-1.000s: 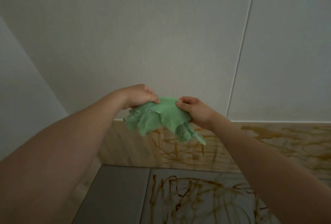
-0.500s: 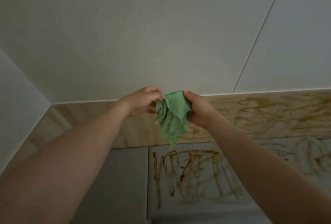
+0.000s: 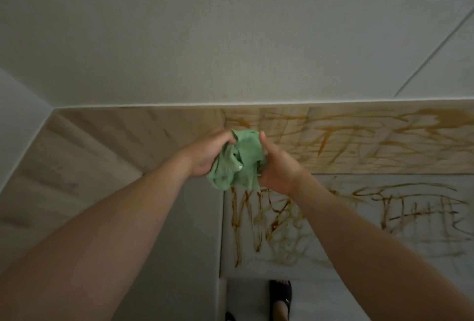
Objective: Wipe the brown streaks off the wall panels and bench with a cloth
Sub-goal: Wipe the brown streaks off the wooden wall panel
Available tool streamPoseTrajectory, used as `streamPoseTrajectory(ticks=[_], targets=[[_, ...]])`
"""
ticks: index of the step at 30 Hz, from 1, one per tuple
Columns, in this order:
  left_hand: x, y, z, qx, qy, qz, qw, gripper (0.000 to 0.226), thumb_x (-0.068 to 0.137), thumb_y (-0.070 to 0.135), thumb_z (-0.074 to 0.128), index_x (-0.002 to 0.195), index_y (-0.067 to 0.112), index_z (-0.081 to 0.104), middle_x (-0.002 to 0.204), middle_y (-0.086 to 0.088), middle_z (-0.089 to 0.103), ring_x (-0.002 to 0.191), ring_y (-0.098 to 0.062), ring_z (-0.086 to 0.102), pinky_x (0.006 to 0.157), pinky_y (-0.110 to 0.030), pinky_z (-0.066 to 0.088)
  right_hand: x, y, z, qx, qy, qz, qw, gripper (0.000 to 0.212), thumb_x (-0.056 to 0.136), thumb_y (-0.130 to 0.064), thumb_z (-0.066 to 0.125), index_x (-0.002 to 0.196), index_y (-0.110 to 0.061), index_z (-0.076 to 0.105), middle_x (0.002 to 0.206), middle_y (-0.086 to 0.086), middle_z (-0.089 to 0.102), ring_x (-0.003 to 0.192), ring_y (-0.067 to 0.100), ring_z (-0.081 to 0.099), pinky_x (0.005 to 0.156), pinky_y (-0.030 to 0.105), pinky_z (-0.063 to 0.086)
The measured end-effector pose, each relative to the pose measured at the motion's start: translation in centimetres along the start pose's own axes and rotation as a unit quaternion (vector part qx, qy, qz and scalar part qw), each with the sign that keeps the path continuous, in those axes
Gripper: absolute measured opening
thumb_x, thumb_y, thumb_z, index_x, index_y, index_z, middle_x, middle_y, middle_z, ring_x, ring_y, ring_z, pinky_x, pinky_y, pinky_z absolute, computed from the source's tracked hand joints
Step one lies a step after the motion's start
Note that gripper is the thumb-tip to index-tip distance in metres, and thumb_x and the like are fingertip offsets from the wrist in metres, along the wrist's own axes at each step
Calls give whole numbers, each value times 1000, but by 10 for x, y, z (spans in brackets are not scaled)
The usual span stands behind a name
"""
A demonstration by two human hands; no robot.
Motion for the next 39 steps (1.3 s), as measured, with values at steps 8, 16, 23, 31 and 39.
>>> streamPoseTrajectory(ticks=[8,16,23,31,39], targets=[[46,40,-22,478,162,109,857,16,96,19,57,110,20,65,111,1,57,109,-20,57,96,-30,43,34,-24,-28,66,176,-128,974,24,98,-3,61,119,-15,58,117,19,66,101,32,71,88,48,62],[78,65,-49,741,218,192,606,18,86,-1,66,103,-3,60,105,-26,57,99,-45,57,75,-53,53,72,-35,-4,52,209,-205,955,38,92,4,58,118,-25,58,125,8,64,107,22,63,91,32,54],[103,61,-60,848,224,154,455,24,99,8,52,122,4,59,113,-20,65,104,-39,64,79,-44,55,142,-7,7,-32,336,-265,903,23,88,-10,67,98,-13,48,87,0,54,75,12,54,73,35,56],[97,54,-52,852,241,194,423,18,70,0,64,87,1,70,74,-21,65,64,-36,66,49,-35,52,168,15,17,-6,361,-266,894,17,93,-13,62,98,-13,46,86,-1,54,71,8,52,64,26,48],[104,44,-69,825,279,278,404,34,59,12,96,79,5,70,68,-16,64,58,-34,64,44,-30,48,195,58,-10,54,413,-151,897,26,94,-19,57,116,-21,43,110,6,61,95,21,63,73,33,53]])
Point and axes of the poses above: each hand's wrist, its own x-axis towards the middle knuckle, its own z-axis out of the palm, y = z × x, the point moved 4 cm from there along x, towards the middle knuckle
